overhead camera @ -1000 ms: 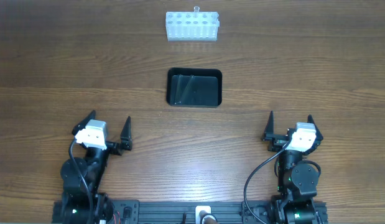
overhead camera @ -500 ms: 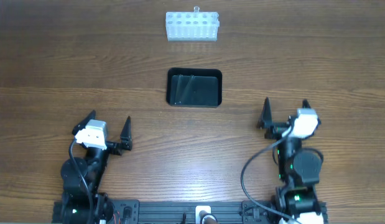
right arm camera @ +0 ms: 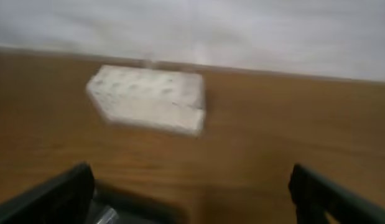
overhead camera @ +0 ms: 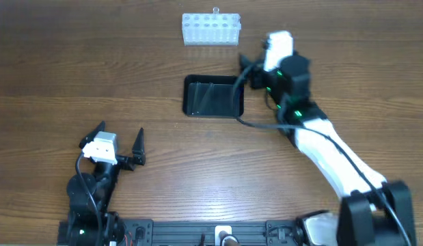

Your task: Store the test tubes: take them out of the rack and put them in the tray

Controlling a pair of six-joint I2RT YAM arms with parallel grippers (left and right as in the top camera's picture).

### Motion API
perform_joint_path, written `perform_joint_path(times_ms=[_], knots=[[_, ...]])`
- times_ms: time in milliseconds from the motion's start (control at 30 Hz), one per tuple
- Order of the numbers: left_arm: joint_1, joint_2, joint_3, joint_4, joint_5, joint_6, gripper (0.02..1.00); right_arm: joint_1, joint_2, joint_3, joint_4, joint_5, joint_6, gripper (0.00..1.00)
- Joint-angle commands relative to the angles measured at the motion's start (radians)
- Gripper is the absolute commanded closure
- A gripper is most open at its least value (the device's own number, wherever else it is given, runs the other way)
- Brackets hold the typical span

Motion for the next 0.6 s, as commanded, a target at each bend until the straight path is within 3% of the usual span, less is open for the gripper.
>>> perform_joint_path(times_ms=[33, 333, 433, 600], knots=[[-0.004, -0.007, -0.005, -0.002, -0.007, -0.011, 0.018, 0.097, 0.215, 0.275, -0.117, 0.018, 0.069, 0.018], [-0.004, -0.007, -0.005, -0.002, -0.007, -0.01, 0.02, 0.184, 0.534, 0.734, -0.36, 0.126, 0.133, 0.029], [-0.004, -0.007, -0.005, -0.002, -0.007, -0.011, 0.018, 0.19, 0.607, 0.825, -0.393, 0.211, 0.168, 0.025], [-0.004, -0.007, -0.005, -0.002, -0.007, -0.011, 0.02, 0.19, 0.71, 0.938, -0.399, 0.269, 0.182, 0.029]])
